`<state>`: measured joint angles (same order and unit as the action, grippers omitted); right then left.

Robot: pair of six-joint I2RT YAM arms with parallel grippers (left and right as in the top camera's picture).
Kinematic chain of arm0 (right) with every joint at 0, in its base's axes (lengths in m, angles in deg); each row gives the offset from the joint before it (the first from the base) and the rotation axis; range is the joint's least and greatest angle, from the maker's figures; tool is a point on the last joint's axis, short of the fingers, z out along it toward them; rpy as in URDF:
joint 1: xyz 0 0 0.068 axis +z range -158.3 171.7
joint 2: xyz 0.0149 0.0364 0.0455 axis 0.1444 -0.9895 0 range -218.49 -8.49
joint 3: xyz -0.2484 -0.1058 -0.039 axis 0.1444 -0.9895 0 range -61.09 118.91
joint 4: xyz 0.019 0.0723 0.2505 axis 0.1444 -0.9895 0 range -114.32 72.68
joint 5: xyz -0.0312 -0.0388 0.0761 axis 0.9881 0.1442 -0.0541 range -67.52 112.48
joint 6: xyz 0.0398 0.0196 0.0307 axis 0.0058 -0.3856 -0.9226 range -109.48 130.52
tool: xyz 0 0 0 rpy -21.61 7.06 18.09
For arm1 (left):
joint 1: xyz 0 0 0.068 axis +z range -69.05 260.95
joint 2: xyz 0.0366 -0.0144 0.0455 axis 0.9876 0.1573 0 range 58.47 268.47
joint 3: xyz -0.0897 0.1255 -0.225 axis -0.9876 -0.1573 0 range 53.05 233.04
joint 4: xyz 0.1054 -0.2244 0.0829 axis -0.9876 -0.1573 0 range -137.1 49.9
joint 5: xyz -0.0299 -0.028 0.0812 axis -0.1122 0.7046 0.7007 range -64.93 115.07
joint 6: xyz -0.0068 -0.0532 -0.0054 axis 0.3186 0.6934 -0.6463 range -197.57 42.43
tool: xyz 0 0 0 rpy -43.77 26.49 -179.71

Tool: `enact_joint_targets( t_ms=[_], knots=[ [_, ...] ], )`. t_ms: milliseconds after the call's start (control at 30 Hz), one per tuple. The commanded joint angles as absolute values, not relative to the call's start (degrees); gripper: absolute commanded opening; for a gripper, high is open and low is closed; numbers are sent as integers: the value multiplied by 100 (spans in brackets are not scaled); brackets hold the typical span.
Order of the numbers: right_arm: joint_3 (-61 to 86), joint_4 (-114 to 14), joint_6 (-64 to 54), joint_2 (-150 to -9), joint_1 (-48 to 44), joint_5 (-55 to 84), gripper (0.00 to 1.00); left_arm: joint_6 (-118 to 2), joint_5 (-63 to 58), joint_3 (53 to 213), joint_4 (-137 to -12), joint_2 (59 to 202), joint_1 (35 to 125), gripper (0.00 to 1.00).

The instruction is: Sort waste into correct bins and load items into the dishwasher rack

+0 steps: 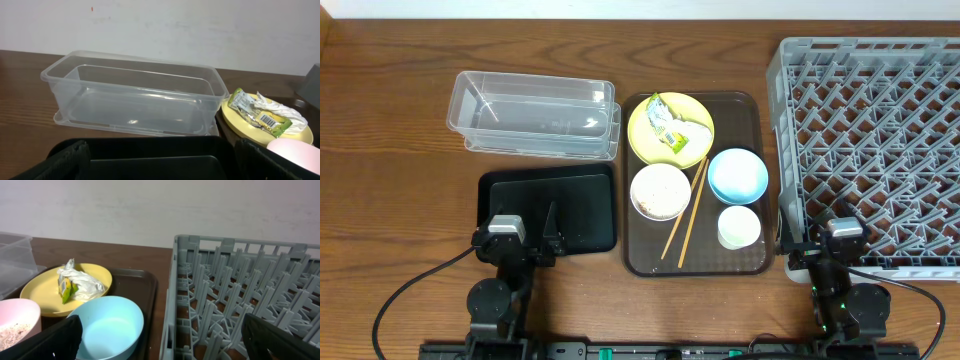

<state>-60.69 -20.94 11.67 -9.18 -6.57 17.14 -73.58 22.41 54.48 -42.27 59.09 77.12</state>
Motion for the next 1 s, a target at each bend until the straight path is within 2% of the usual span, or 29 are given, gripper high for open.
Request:
enact_joint_targets(
  t_ms=[0, 567, 733, 967],
  knots=[
    [-6077, -2113, 1252, -887, -716, 1688, 99, -7455, 2228, 5327, -4389, 5881, 7740, 94],
    [-6077, -2113, 1252, -887, -716, 1751, 99, -7396, 2221, 5327, -4387, 5881, 7740, 94],
    [-6075, -2105, 784, -887, -716, 1709, 99, -6976, 2230, 5347, -4402, 5957, 7740, 94],
    [-5732, -2679, 538, -1093, -716, 2208, 99, -6849, 2272, 6401, -5639, 6722, 7740, 94]
  ],
)
